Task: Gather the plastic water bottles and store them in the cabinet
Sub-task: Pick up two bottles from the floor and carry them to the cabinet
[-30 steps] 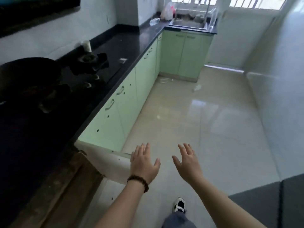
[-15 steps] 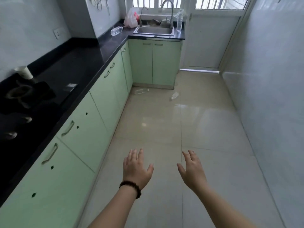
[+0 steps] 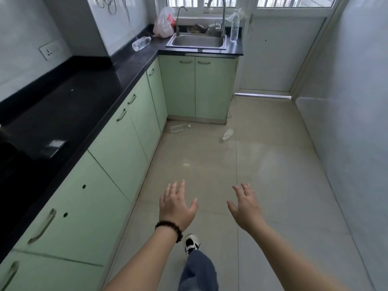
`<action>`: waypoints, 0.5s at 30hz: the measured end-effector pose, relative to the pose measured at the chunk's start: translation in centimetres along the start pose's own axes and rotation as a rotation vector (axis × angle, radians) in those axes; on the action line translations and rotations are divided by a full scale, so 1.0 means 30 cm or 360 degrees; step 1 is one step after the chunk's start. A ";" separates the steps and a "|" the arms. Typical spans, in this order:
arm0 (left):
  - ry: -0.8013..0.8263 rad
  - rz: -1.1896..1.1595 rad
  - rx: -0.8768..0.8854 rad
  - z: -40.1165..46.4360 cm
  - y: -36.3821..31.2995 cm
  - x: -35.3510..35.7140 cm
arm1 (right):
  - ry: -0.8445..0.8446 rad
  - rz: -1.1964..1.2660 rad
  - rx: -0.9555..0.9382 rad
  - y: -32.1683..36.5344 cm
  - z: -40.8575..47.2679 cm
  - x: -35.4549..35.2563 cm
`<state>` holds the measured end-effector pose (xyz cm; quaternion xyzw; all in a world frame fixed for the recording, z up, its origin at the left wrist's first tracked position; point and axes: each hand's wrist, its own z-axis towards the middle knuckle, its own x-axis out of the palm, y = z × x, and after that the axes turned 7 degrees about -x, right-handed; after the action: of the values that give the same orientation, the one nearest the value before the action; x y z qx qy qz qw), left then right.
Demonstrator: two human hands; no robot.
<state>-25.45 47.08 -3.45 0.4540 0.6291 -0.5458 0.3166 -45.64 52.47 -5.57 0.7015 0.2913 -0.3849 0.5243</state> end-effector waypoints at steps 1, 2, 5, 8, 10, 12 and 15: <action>0.0004 -0.0007 0.0002 0.091 -0.015 -0.005 | -0.0003 0.0001 -0.0008 0.008 0.098 -0.007; 0.0011 -0.0008 0.0000 0.186 -0.030 -0.014 | 0.0001 -0.0002 -0.0010 0.018 0.198 -0.016; 0.0035 0.0018 -0.0022 0.465 -0.076 -0.059 | 0.0020 -0.0025 0.0012 0.056 0.482 -0.070; 0.0010 0.0044 -0.0036 0.715 -0.129 -0.118 | 0.0008 -0.0003 0.0021 0.088 0.734 -0.135; 0.0005 0.0064 -0.0045 0.866 -0.164 -0.152 | -0.0008 0.0005 0.0026 0.100 0.877 -0.165; 0.0026 0.0074 -0.0054 1.000 -0.201 -0.171 | -0.0017 0.0023 0.0046 0.102 0.998 -0.183; 0.0075 0.0082 -0.0071 1.191 -0.255 -0.170 | 0.0015 0.0035 0.0086 0.080 1.182 -0.198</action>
<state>-33.97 11.19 -3.11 0.4755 0.6366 -0.5124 0.3257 -55.17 17.74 -4.78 0.7203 0.2755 -0.3836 0.5080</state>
